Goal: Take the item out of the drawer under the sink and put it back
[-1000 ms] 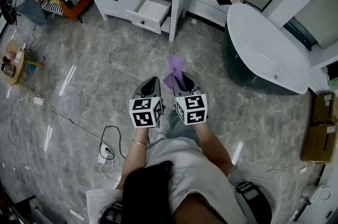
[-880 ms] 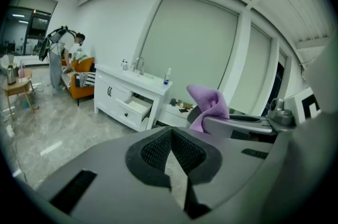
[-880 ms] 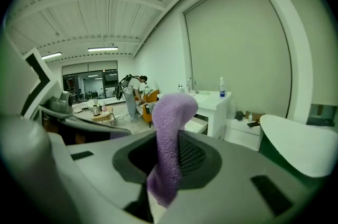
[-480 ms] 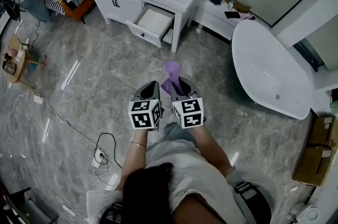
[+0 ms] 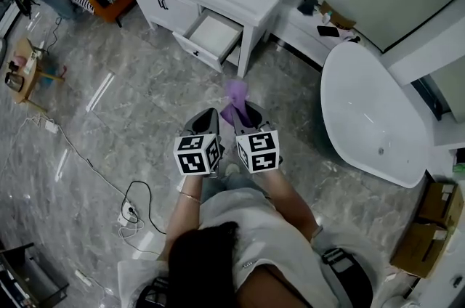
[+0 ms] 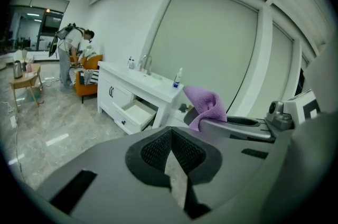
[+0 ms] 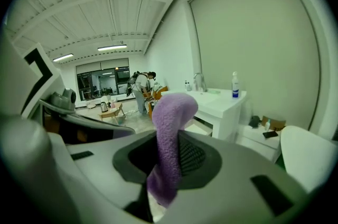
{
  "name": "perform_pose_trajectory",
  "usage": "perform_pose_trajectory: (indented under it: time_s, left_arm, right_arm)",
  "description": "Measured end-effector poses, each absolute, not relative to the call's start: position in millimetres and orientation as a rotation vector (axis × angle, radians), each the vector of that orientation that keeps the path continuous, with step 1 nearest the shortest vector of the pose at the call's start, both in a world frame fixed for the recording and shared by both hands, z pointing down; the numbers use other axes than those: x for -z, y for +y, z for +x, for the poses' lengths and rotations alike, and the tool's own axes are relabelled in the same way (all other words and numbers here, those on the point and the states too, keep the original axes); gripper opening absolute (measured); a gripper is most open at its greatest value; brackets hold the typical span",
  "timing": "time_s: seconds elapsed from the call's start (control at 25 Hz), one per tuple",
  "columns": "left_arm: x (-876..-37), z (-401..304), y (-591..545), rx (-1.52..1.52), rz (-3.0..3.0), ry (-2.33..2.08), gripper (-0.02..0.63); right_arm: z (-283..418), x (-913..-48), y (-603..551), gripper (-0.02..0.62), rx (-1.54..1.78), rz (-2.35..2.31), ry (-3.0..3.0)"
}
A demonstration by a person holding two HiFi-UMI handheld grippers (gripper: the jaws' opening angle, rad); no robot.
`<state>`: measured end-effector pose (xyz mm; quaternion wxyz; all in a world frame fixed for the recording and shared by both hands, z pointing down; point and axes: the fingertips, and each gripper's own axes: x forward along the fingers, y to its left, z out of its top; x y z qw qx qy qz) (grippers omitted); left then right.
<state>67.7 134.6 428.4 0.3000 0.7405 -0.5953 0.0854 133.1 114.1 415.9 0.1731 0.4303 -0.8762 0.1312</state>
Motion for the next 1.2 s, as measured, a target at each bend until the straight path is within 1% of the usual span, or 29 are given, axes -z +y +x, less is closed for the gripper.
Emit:
perform_pose_trajectory:
  time_s: [0.64, 1.2]
  left_arm:
    - [-440.8, 51.1, 90.0, -0.240, 1.953, -1.599, 0.005]
    - [-452.0, 10.1, -40.9, -0.311, 2.011, -1.523, 0.005]
  right_arm:
    - [124.3, -430.9, 67.8, 0.086, -0.379, 1.214, -2.469]
    - [74.1, -435.3, -57.3, 0.086, -0.371, 1.243, -2.406]
